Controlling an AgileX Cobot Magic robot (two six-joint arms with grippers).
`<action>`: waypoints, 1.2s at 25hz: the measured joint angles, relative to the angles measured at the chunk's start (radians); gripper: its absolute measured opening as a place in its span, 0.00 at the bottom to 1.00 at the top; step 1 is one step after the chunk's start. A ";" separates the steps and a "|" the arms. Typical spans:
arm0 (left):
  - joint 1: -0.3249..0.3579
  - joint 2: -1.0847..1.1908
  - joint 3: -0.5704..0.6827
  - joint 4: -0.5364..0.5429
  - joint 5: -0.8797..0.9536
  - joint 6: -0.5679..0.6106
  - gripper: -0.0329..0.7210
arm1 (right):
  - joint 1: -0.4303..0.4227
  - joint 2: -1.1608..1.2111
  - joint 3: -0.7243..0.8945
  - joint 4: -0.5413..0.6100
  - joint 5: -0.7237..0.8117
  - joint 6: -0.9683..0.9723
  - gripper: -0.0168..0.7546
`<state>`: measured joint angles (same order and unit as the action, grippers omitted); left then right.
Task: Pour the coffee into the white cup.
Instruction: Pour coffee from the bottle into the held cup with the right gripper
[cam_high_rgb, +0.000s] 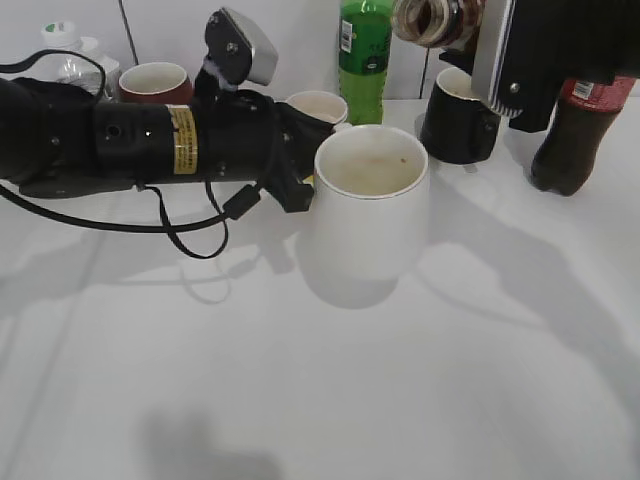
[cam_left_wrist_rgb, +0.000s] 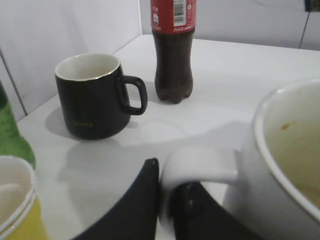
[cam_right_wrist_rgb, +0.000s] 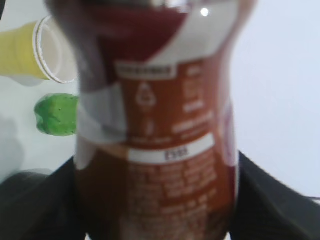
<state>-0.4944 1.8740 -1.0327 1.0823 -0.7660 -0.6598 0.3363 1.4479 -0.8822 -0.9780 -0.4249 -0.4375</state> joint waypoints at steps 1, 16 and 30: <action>0.000 0.000 0.000 0.000 -0.008 0.000 0.10 | 0.000 0.000 0.000 0.000 0.000 -0.020 0.71; 0.000 0.000 0.000 0.007 -0.042 0.000 0.10 | 0.000 0.000 0.000 -0.002 0.002 -0.173 0.71; 0.000 0.003 0.000 0.009 -0.042 0.000 0.10 | 0.000 0.000 0.000 -0.005 0.002 -0.236 0.71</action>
<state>-0.4944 1.8771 -1.0327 1.0914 -0.8085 -0.6598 0.3363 1.4479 -0.8822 -0.9827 -0.4230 -0.6734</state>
